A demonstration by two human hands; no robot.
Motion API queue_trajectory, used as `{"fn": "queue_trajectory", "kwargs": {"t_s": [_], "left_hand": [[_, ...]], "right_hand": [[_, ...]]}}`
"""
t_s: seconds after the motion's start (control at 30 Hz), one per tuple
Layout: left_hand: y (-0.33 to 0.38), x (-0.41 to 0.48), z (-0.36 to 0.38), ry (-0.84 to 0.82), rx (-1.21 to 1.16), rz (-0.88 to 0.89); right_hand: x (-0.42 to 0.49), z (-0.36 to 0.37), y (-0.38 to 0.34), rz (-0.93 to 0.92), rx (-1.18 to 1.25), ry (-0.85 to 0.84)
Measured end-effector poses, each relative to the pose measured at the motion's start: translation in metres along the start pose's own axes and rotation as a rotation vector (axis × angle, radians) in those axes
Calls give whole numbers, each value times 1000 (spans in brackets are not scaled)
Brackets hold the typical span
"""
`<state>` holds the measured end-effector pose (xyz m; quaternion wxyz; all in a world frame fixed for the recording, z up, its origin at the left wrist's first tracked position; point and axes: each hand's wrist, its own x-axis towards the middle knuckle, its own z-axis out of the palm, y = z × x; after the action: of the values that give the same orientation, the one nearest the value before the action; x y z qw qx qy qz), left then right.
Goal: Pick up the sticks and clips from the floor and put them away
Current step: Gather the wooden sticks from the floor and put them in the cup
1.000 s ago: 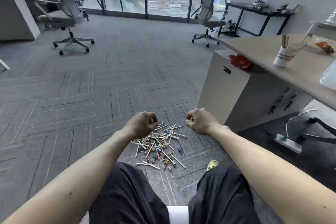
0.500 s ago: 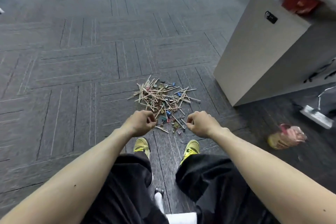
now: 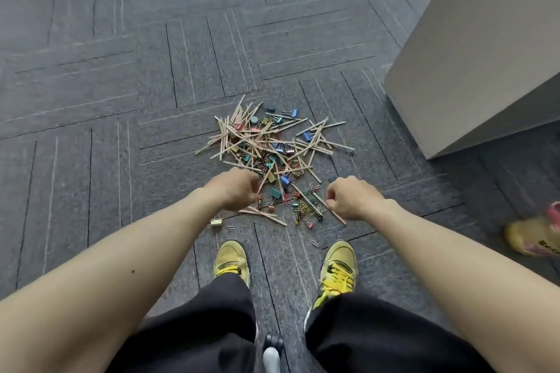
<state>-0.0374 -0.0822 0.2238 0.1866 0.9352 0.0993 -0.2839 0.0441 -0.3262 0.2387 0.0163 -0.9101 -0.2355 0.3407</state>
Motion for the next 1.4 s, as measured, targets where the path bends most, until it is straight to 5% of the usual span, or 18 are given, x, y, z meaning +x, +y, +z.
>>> {"fn": "queue_trajectory", "kwargs": {"t_s": [0.5,0.67,0.83,1.4], "left_hand": [[-25,161,87,-315,464,218],[-43,185,115,-359,382,234],[-59,183,149,-289,251,155],[-63,165,173,-147,377,198]], "right_hand": [[167,54,35,-53,-168,-225],[206,70,44,-33,-159,-242],[217,107,61,136,3,-219],[214,151,73,138,-1,-99]]}}
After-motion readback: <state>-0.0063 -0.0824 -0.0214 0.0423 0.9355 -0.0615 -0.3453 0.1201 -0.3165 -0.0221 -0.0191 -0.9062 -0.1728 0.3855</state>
